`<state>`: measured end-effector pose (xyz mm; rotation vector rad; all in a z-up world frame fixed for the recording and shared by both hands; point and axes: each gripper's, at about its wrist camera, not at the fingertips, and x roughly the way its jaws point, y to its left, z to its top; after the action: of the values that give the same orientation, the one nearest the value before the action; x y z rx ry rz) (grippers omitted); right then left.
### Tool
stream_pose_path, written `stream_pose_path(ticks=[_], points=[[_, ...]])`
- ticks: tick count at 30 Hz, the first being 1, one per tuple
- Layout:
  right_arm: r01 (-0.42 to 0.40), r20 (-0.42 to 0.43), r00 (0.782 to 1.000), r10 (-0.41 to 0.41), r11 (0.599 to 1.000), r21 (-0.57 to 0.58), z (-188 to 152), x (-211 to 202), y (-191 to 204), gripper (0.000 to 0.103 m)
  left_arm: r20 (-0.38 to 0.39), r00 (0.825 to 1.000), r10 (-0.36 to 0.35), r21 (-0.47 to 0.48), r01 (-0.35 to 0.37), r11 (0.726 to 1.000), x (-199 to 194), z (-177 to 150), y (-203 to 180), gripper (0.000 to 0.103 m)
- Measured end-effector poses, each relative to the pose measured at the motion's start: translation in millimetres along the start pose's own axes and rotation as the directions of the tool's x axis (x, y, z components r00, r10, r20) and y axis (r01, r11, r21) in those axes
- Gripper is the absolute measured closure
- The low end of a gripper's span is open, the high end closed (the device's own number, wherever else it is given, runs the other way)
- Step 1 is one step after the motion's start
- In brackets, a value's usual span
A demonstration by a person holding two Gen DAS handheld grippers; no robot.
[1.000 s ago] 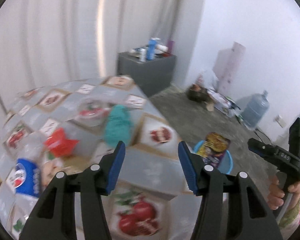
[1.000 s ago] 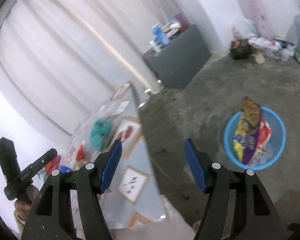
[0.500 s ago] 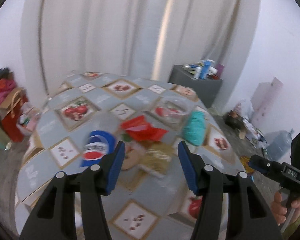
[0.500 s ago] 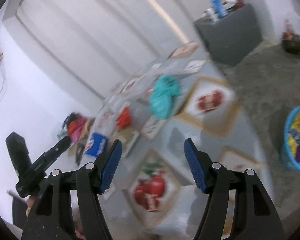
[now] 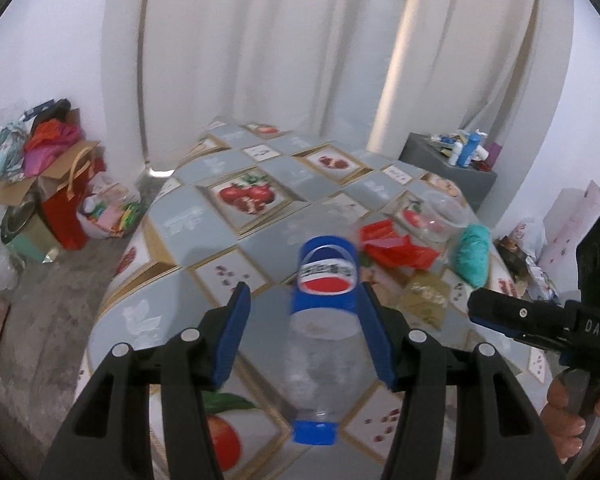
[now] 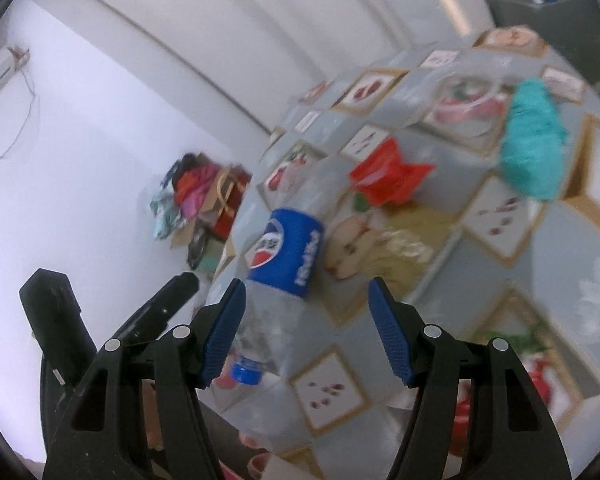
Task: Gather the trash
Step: 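Grasp the clear Pepsi bottle by its blue label with the right tool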
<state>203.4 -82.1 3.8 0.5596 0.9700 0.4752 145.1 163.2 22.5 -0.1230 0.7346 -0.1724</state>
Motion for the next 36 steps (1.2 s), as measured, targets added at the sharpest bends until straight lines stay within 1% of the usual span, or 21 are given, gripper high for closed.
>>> stream_pose_path(ticks=[5,9,14,22,26,28,31,36], points=[[0.003,-0.056,0.998,-0.003,1.0,0.013,1,34,12,0.041,0.004,0.999,0.036,-0.04,-0.036,0.999,2,-2,26,0.05],[0.012,-0.105,0.994,-0.008,0.999,0.033,-3,54,18,0.041,-0.009,0.999,0.04,-0.075,-0.041,0.996,5,-6,42,0.05],[0.045,-0.12,0.992,-0.04,0.998,0.044,1,71,23,0.041,-0.035,0.998,0.051,-0.095,-0.054,0.994,12,-12,58,0.05],[0.097,-0.151,0.984,-0.091,0.995,0.03,8,96,28,0.041,-0.025,0.998,0.06,-0.117,-0.063,0.991,9,-11,74,0.05],[0.075,-0.172,0.983,-0.071,0.997,0.022,8,103,29,0.04,-0.032,0.998,0.057,-0.125,-0.06,0.99,11,-13,76,0.05],[0.065,-0.189,0.98,-0.063,0.998,0.007,9,103,29,0.042,-0.035,0.998,0.058,-0.123,-0.062,0.99,11,-14,76,0.05],[0.043,-0.213,0.976,-0.039,0.999,0.016,9,102,26,0.044,-0.036,0.997,0.065,-0.12,-0.069,0.99,10,-14,77,0.05],[0.011,-0.245,0.969,-0.014,1.0,-0.013,1,87,23,0.046,-0.034,0.997,0.073,-0.116,-0.076,0.99,8,-12,75,0.05]])
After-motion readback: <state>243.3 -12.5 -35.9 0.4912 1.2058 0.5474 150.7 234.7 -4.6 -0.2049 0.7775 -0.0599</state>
